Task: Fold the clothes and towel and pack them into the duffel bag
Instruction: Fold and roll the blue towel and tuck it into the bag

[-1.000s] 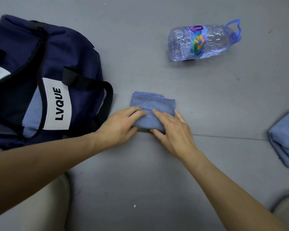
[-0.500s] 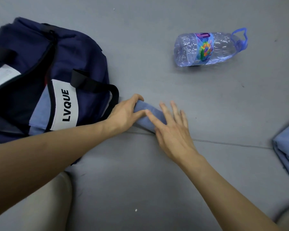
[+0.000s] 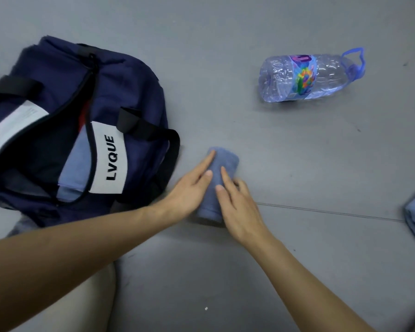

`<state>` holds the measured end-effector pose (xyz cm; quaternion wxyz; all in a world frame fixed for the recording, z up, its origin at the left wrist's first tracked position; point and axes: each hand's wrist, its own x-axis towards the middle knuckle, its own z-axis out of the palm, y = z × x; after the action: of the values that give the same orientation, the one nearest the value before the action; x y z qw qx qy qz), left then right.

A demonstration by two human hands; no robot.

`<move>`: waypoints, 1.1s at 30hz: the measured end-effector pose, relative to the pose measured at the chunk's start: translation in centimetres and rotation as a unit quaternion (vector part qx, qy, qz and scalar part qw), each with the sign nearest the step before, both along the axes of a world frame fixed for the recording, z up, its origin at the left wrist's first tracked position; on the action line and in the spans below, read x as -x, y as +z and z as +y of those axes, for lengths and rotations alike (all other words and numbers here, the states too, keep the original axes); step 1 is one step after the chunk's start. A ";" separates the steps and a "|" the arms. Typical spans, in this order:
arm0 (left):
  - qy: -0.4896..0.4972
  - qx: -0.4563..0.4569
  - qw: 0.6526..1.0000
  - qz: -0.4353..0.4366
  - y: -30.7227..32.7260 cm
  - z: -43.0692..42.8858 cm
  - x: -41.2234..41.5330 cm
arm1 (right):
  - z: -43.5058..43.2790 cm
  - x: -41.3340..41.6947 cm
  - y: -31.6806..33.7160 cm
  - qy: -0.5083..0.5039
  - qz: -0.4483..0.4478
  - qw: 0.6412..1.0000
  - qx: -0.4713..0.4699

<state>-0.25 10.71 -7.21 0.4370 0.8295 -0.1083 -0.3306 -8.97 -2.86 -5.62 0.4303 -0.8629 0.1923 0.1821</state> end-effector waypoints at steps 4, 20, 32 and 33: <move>-0.034 0.042 0.998 0.018 3.8 0.8 0.2 | 1.2 -1.0 2.4 -0.080 -0.069 0.987 -0.121; 0.188 0.048 0.971 -0.138 14.8 21.0 -11.3 | 14.3 -10.2 11.4 0.135 -0.125 0.983 -0.008; 0.138 0.051 0.985 -0.090 10.6 21.4 -9.9 | 18.3 -9.8 10.0 0.147 -0.069 0.981 0.104; 0.135 0.064 0.985 -0.086 10.6 21.2 -10.2 | 18.3 -9.6 10.2 0.125 -0.075 0.985 0.096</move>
<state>9.90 31.92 3.35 0.5185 0.8323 -0.0535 -0.1887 0.67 15.49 4.59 0.3325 -0.9287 0.0672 0.1497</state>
